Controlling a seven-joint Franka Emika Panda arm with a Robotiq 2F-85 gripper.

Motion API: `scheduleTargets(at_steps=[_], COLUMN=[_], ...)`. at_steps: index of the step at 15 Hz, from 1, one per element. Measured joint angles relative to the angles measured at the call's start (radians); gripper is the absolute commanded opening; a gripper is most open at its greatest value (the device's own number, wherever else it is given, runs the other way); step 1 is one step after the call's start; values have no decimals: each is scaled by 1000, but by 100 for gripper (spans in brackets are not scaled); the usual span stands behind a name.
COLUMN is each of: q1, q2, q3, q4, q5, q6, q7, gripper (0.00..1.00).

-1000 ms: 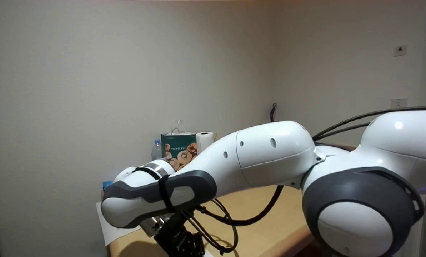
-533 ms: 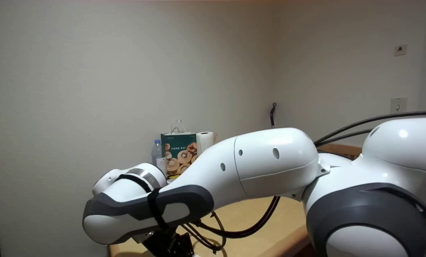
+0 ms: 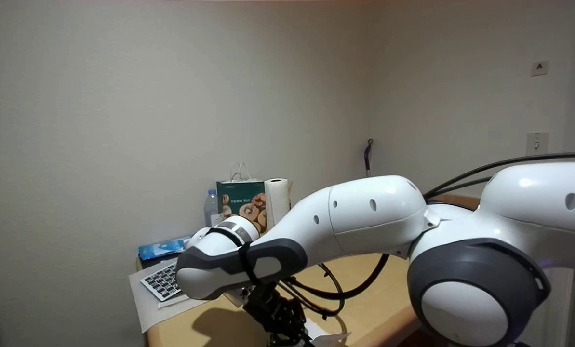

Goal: Wipe the table with the cloth

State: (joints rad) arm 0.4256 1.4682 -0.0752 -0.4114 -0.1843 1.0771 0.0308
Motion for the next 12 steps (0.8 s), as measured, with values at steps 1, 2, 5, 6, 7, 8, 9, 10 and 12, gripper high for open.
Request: scheduleTargets(at_steps=[1, 2, 5, 6, 7, 8, 9, 10, 12], q1=[2, 11, 28, 29, 27, 22, 10, -10, -68], q2=[0, 0, 0, 0, 0, 1, 2, 2, -1], q3=[1, 2, 2, 2, 2, 2, 4, 10, 22], q4=[1, 1, 1, 1, 1, 1, 0, -2, -10], q5=[0, 0, -1, -1, -1, -1, 1, 10, 40], q6=[0, 0, 0, 0, -1, -2, -9, -18, -34], q7=[0, 0, 0, 0, 2, 5, 14, 22, 31], gripper=[1, 1, 0, 0, 0, 0, 0, 0, 0])
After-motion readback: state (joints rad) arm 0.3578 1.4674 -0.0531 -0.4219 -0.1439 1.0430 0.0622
